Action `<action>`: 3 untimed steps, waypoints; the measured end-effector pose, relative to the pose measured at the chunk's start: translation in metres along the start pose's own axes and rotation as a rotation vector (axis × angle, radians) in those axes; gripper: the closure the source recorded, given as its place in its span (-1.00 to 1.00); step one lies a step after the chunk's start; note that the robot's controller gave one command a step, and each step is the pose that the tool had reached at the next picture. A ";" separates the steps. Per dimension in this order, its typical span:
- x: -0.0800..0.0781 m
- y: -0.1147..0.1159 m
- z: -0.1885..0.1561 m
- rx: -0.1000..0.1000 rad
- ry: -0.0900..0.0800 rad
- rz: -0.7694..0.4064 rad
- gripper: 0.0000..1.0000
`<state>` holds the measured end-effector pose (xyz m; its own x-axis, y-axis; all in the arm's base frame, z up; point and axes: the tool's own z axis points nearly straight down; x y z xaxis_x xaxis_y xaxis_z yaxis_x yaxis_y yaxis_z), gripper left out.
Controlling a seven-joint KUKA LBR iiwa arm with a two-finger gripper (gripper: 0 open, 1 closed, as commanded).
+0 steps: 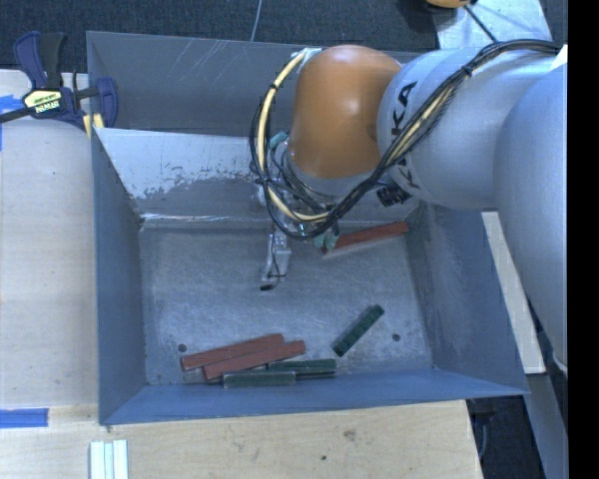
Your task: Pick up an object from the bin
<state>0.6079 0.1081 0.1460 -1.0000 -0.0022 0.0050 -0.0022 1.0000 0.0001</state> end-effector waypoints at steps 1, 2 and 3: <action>-0.002 -0.001 -0.005 -0.001 -0.008 0.003 1.00; -0.002 -0.001 -0.005 -0.001 -0.008 0.004 1.00; 0.000 0.002 -0.005 0.001 -0.007 0.012 1.00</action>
Offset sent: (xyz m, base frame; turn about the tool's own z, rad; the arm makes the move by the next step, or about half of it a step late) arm 0.0000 0.0000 0.0000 0.0000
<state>0.6079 0.1106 0.1506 -0.9999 0.0099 -0.0022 0.0099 1.0000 -0.0011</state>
